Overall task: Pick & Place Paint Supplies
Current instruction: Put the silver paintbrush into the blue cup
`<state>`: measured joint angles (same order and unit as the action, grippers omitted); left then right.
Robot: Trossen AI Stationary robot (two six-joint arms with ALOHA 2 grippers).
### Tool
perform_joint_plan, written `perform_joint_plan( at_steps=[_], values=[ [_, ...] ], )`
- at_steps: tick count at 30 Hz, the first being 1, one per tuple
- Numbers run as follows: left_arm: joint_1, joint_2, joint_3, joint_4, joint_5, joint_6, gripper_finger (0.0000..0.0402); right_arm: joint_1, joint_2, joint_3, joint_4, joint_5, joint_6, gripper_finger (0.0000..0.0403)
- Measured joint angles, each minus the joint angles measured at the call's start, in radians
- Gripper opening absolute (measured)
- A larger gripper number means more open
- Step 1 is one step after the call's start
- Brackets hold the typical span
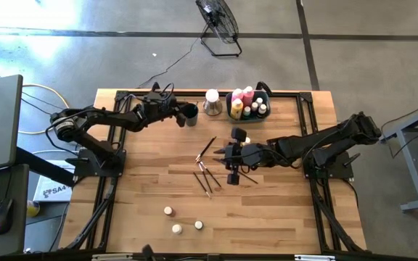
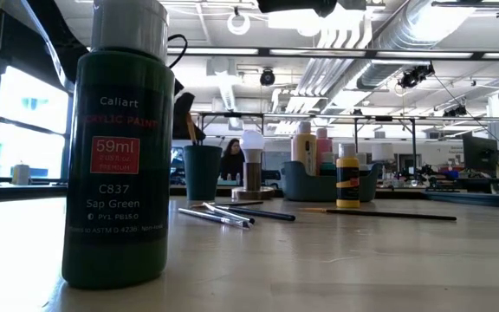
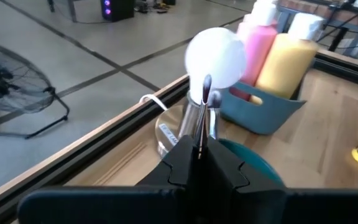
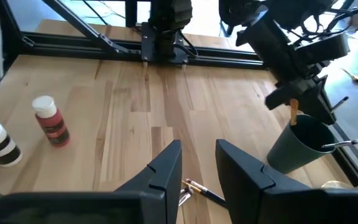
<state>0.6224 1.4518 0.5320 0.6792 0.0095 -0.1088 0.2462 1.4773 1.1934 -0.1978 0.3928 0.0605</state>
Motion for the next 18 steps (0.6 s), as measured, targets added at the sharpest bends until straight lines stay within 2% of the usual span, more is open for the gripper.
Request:
perform_joint_plan(
  at_steps=[3,11,18],
  values=[
    [0.000,0.000,0.000,-0.001,-0.024,-0.019,0.0049,0.000,0.000,0.000,0.000,-0.010,0.000,0.0092],
    [0.000,0.000,0.000,-0.001,0.009,-0.020,0.0137,0.000,0.000,0.000,0.000,-0.010,0.000,0.0092],
    [-0.001,0.000,0.000,-0.001,-0.016,0.016,0.0168,0.001,0.000,0.000,0.000,-0.010,0.000,0.0092]
  ],
)
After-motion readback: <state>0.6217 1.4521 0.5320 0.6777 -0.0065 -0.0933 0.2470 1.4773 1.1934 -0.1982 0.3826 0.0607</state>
